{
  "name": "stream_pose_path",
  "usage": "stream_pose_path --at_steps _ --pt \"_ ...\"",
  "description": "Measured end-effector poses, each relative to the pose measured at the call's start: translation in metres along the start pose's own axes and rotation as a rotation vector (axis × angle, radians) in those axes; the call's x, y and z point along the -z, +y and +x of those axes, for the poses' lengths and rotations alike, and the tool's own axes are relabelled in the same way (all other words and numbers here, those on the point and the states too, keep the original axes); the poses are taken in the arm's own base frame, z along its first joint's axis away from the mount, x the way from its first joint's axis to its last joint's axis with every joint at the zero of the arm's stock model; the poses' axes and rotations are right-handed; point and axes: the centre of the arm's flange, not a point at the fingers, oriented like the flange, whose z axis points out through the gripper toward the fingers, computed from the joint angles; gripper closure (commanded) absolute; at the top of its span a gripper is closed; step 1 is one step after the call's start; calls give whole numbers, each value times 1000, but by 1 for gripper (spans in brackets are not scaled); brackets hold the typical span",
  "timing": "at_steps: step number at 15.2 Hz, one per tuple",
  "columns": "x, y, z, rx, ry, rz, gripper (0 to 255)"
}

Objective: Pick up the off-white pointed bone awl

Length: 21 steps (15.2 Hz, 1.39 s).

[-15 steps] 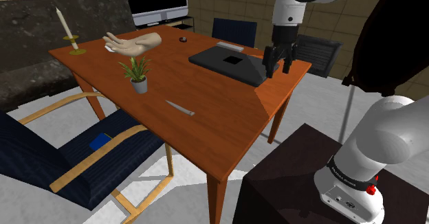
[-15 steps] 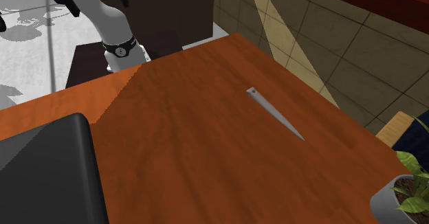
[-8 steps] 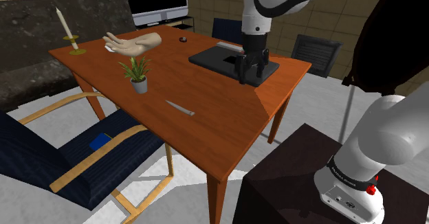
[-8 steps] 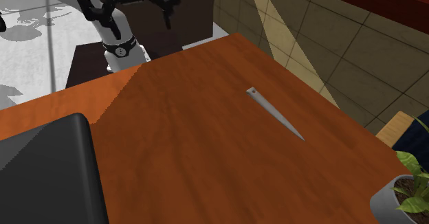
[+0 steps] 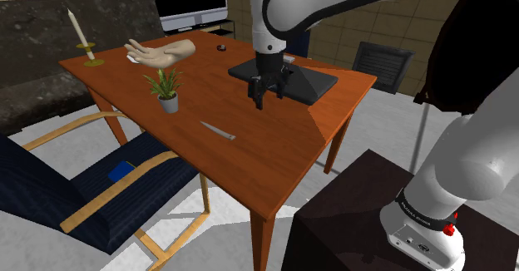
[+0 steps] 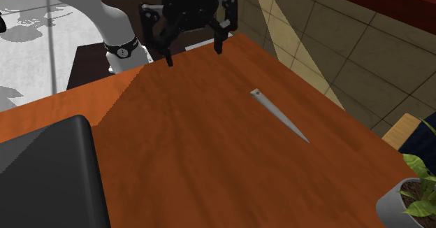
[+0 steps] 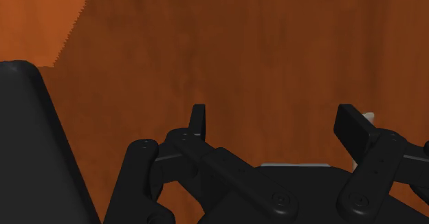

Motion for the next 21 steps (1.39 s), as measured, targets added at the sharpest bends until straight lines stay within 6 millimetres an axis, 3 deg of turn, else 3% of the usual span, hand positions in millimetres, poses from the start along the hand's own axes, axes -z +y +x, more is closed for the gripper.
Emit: stream_pose_path --at_steps 13,16,21 --pt "-44 -138 100 135 71 -102 0" --pt "-54 -151 107 145 77 -109 0" --pt "-81 -152 109 146 77 -111 0"
